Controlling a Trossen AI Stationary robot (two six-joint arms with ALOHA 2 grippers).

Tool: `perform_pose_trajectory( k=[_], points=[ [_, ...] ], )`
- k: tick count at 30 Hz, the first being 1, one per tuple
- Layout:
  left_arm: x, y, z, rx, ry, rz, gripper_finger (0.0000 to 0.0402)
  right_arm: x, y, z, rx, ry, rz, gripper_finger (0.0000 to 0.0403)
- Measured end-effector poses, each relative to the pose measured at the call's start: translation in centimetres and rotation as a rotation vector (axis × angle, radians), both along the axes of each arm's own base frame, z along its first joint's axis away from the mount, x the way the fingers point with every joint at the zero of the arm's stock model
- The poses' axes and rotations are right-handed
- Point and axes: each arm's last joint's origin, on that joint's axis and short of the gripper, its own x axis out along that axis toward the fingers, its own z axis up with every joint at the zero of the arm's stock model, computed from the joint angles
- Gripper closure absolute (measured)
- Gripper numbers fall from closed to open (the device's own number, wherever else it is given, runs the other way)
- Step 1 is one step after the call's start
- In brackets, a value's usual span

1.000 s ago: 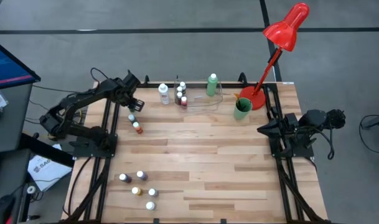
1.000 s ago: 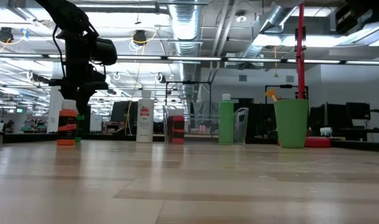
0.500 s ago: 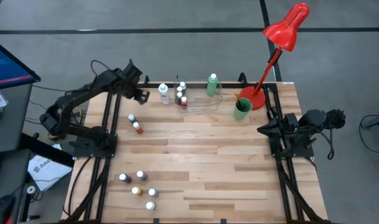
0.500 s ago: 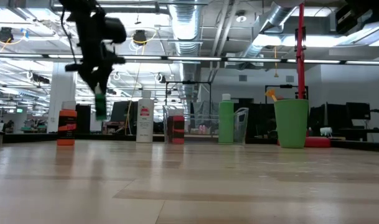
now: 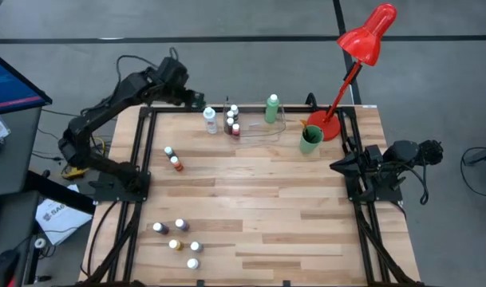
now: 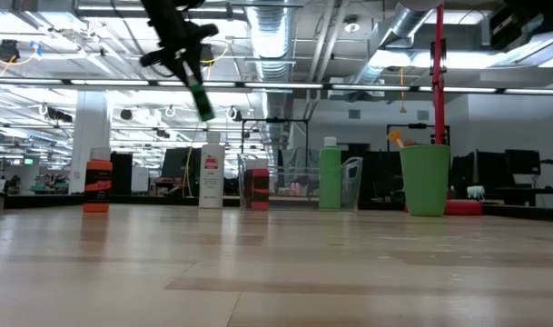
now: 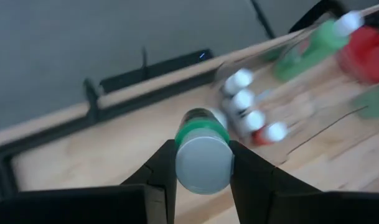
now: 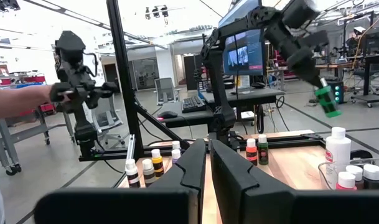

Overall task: Pick & Place Paint Supplies
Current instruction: Put the small green paint bottle into the transparent bin

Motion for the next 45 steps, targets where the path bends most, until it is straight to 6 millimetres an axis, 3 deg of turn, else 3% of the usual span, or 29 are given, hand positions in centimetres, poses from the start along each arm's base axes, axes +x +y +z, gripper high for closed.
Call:
perform_pose_trajectory(
  k=[8, 23, 36, 45],
  points=[
    [5.8, 1.4, 1.1, 0.033, -0.008, -0.119, 0.0307, 0.0, 0.0, 0.0, 0.0, 0.0, 0.0, 0.0381],
    [16.1, 3.0, -2.8, 0.073, 0.088, -0.348, 0.0305, 0.0, 0.0, 0.0, 0.0, 0.0, 0.0, 0.0381],
    [20.2, 2.2, -9.5, 0.033, 0.28, -0.527, 0.0304, 0.0, 0.0, 0.0, 0.0, 0.0, 0.0, 0.0381],
    [20.6, 2.1, -11.4, 0.083, 0.426, -0.617, 0.0304, 0.0, 0.0, 0.0, 0.0, 0.0, 0.0, 0.0381]
  ],
)
